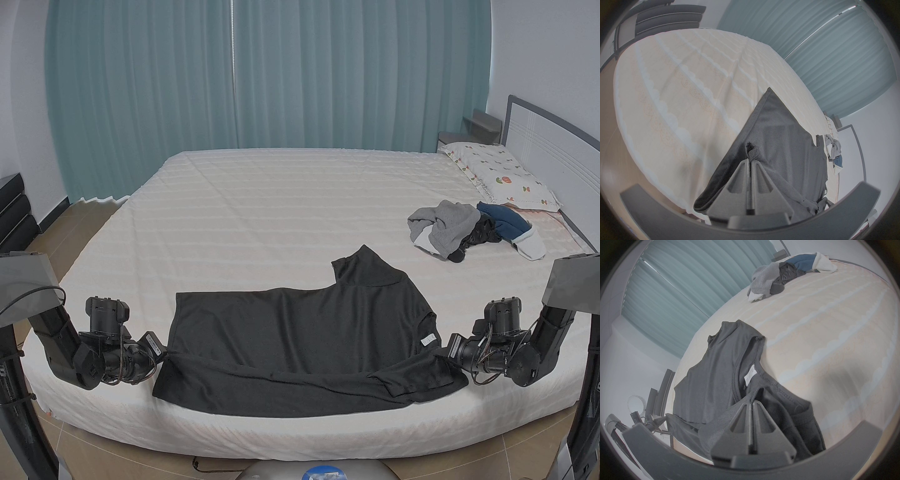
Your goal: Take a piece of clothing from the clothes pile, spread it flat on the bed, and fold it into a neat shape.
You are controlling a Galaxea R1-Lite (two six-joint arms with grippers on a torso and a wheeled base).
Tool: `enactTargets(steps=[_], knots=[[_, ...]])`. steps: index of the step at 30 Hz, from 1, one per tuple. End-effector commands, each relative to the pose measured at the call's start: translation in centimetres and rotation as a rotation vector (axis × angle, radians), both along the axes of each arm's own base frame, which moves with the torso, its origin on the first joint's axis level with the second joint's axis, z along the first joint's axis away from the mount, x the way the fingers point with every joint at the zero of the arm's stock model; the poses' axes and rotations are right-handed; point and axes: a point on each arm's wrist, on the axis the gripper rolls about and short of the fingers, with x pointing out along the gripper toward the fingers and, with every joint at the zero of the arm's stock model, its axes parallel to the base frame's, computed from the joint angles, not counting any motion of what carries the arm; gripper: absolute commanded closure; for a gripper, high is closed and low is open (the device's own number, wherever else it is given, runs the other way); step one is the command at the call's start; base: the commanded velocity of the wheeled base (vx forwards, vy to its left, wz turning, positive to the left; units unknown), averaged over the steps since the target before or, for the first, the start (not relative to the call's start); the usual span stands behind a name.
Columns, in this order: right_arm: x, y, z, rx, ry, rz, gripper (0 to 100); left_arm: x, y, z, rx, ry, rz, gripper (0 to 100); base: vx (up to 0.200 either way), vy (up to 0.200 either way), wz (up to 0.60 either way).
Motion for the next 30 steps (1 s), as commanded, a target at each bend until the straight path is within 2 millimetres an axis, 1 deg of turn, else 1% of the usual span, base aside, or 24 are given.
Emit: enactTargets(steps=[1,6,8,11,18,24,30], knots=[[-0.1,-0.6,1.5,0.010,-0.044,-0.022,100,0.0,0.0,0.0,0.000,-0.001,0.000,100,0.000,0.000,0.00],[-0.3,-1.4,3.5,0.046,-0.094,-0.064,100,-0.1,0.1,0.0,0.020,-0.002,0.019,100,0.000,0.000,0.00],[-0.6,-1.4,4.0,0.065,-0.098,-0.077,100,-0.1,0.0,0.0,0.029,0.000,0.025,100,0.000,0.000,0.00],[-0.9,-1.4,4.1,0.073,-0.104,-0.076,100,-0.3,0.0,0.3,0.031,-0.005,0.027,100,0.000,0.000,0.00],[-1.9,-1.5,4.0,0.076,-0.128,-0.075,100,-1.3,0.1,1.9,0.049,-0.042,0.028,100,0.000,0.000,0.00],[-2.5,-1.6,4.1,0.078,-0.152,-0.076,100,-1.7,0.1,1.6,0.076,-0.030,0.010,100,0.000,0.000,0.00],[-2.6,-1.4,4.2,0.075,-0.175,-0.071,100,-1.7,0.0,1.3,0.078,-0.021,0.009,100,0.000,0.000,0.00]])
